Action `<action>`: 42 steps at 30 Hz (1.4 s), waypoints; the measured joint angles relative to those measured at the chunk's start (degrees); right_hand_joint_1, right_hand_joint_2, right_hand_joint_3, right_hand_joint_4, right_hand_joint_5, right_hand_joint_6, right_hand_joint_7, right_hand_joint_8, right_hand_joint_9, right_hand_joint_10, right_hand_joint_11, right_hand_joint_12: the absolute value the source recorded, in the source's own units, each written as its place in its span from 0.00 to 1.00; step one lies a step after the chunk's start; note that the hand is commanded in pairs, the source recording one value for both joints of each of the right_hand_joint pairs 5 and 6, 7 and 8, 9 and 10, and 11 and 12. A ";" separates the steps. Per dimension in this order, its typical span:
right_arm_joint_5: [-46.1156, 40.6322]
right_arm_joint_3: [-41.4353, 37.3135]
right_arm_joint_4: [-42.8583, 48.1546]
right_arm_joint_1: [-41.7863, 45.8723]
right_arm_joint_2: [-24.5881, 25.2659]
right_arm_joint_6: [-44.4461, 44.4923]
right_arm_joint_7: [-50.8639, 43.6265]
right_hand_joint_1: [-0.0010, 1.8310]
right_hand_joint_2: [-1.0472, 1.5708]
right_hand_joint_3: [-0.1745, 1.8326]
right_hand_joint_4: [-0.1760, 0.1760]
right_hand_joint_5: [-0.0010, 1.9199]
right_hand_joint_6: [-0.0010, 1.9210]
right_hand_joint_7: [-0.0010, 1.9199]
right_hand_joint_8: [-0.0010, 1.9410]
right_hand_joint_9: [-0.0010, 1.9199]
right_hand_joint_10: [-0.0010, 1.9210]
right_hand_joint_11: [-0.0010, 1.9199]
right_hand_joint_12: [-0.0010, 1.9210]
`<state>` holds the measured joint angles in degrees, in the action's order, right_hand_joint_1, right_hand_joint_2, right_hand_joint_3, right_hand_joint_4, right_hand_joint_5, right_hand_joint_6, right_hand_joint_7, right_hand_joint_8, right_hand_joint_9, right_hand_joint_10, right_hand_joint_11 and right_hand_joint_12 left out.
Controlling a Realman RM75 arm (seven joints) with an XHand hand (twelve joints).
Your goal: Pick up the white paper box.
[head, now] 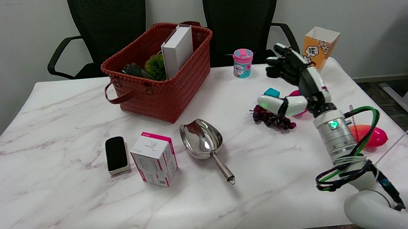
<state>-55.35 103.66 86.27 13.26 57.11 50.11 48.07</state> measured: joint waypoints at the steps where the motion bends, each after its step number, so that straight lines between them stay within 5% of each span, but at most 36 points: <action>1: 0.16 0.62 0.01 -0.17 0.26 0.02 -0.47 0.60 0.44 0.43 0.50 0.12 0.12 0.25 0.25 0.29 0.29 0.29 0.29; 42: 5.39 16.82 -6.66 -5.76 16.87 -3.17 -19.48 0.58 0.48 0.40 0.50 0.08 0.08 0.24 0.24 0.26 0.26 0.16 0.16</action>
<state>-49.96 120.49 79.61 7.50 73.99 46.95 28.58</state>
